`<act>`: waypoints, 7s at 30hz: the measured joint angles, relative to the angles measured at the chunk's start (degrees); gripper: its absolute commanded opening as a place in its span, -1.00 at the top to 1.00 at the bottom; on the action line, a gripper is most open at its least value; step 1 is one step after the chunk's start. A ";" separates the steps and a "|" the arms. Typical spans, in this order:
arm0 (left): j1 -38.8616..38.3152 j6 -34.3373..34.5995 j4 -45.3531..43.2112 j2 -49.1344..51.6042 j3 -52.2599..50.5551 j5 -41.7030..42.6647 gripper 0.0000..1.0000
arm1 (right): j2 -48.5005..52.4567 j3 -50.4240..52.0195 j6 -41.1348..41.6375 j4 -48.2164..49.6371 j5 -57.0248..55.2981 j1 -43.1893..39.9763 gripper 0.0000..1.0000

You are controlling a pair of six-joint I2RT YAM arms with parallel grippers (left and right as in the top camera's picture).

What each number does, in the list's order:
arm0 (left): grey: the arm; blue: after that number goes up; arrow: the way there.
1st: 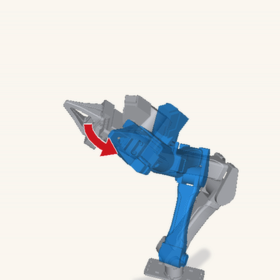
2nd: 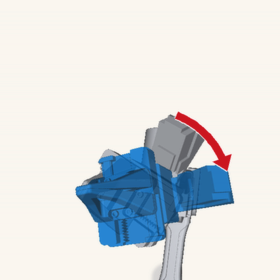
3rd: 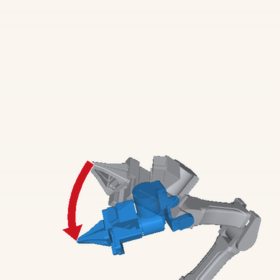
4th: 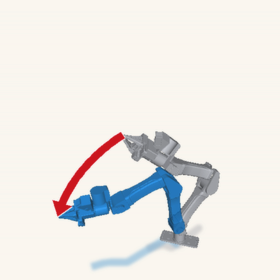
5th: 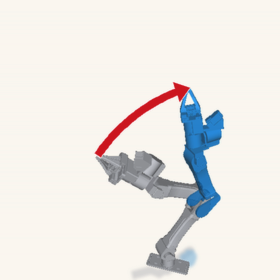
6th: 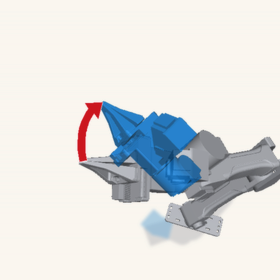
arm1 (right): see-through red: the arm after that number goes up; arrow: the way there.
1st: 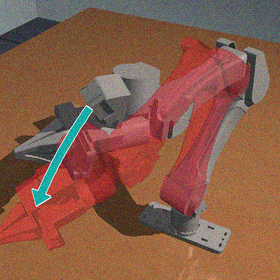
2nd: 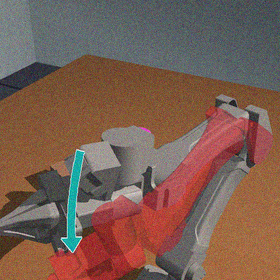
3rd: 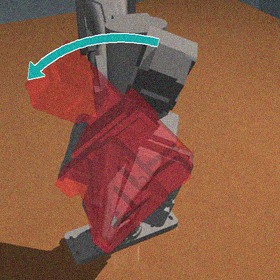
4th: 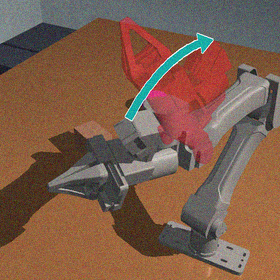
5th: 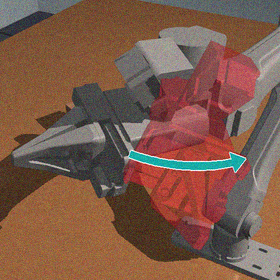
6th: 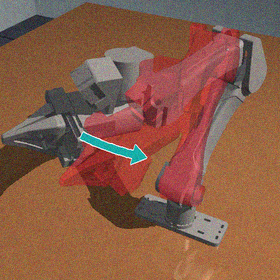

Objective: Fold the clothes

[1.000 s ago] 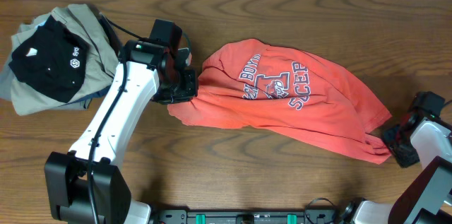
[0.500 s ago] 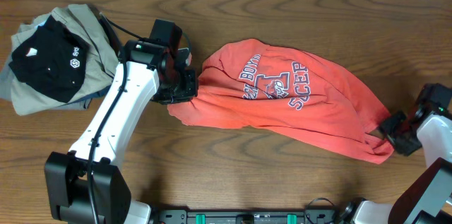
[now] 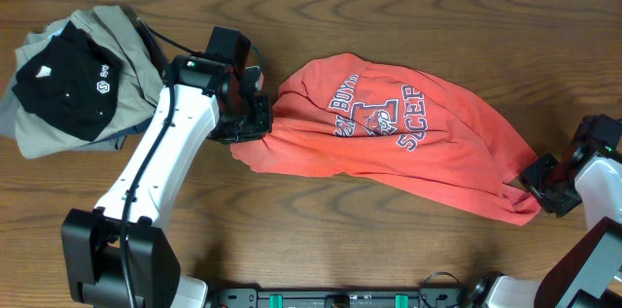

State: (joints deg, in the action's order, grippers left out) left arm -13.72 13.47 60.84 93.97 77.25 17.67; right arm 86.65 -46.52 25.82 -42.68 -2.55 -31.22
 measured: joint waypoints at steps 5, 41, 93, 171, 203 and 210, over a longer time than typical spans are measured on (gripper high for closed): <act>0.00 0.00 0.02 0.00 0.00 0.00 0.88 | 0.00 0.17 0.00 0.07 -0.11 0.00 0.35; 9.94 -0.04 1.81 -7.50 18.27 3.41 0.87 | -2.93 -48.37 -7.30 -33.62 4.74 0.00 0.98; 17.38 4.68 -43.56 15.13 59.45 5.77 0.88 | 26.82 -99.84 -2.80 4.42 15.34 8.44 0.98; 9.53 7.65 -30.75 7.19 -10.32 -1.57 -0.20 | 21.42 -26.75 -8.94 10.36 10.80 5.62 0.03; 9.53 7.34 -25.70 6.19 -22.38 -1.11 0.88 | 18.73 -14.51 -4.37 -0.04 -7.56 4.46 0.98; 9.53 7.32 -10.34 6.01 -23.04 -2.23 0.87 | 19.06 -13.57 0.31 -9.33 -12.26 1.44 0.98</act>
State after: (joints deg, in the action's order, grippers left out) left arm -4.19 20.80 50.50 99.98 54.22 15.44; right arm 105.71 -60.10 26.13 -52.01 -14.81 -29.78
